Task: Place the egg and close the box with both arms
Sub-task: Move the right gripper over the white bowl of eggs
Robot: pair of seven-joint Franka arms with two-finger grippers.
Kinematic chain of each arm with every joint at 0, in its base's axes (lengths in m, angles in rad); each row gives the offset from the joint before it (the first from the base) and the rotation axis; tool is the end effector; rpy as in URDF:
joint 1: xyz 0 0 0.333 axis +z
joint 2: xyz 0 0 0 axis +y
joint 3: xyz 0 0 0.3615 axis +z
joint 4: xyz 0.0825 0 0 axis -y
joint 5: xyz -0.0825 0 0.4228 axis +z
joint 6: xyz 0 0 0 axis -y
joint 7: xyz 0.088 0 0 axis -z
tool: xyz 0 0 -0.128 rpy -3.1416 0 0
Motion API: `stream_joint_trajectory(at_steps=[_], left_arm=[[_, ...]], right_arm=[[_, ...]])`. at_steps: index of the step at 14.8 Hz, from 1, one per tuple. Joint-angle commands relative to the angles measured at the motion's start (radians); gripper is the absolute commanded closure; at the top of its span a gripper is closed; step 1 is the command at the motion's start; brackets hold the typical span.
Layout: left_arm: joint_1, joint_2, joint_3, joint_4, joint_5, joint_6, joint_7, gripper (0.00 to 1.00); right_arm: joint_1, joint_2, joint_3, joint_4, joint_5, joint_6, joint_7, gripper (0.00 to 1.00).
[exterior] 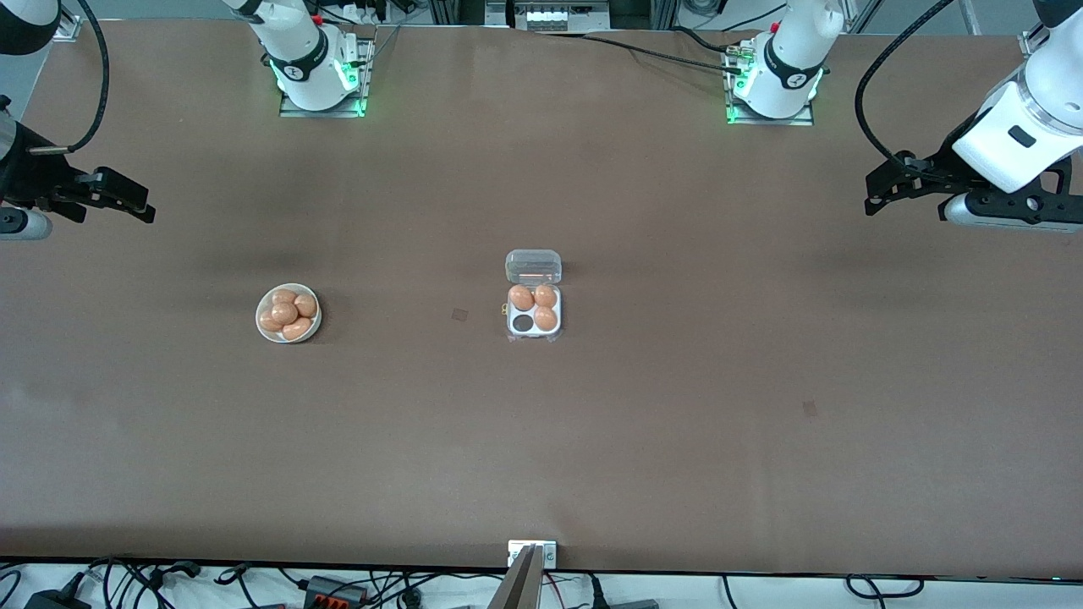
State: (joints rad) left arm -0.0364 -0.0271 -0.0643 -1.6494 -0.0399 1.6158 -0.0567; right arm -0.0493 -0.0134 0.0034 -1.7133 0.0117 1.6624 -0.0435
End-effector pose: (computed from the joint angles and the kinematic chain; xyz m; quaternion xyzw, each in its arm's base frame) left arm 0.5828 -0.0644 0.6287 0.9996 -0.0210 -0.0048 0.0187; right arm 0.5901 -0.0257 0.5918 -0.9998 0.0018 0.0185 0.0066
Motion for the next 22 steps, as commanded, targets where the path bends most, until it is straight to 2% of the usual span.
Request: stream_joint_trajectory(at_steps=[1,5,10,13,15,19,22], left_arm=[[0.003,0.015,-0.003,0.028,-0.002,-0.008,0.001,0.00],[0.003,0.015,-0.003,0.028,-0.002,-0.011,0.000,0.00],[0.003,0.013,-0.003,0.029,-0.002,-0.014,0.000,0.00],[0.003,0.013,-0.003,0.029,-0.002,-0.014,0.000,0.00],[0.003,0.013,-0.003,0.029,-0.002,-0.014,0.000,0.00],[0.001,0.013,-0.003,0.029,-0.002,-0.016,-0.002,0.00],[0.001,0.013,-0.003,0.029,-0.002,-0.021,-0.002,0.00]], right_arm=[[0.000,-0.020,0.006,-0.008,-0.012,-0.023,0.026,0.00],[0.003,-0.013,0.006,-0.006,-0.013,-0.023,0.028,0.00],[0.008,0.091,0.006,0.001,-0.013,-0.009,0.028,0.00],[0.057,0.186,0.006,0.001,-0.013,0.028,0.028,0.00],[0.094,0.249,0.004,0.001,-0.047,0.081,0.028,0.00],[0.097,0.386,0.004,0.004,-0.062,0.206,0.030,0.00],[0.097,0.469,0.006,0.012,-0.012,0.249,0.042,0.00]])
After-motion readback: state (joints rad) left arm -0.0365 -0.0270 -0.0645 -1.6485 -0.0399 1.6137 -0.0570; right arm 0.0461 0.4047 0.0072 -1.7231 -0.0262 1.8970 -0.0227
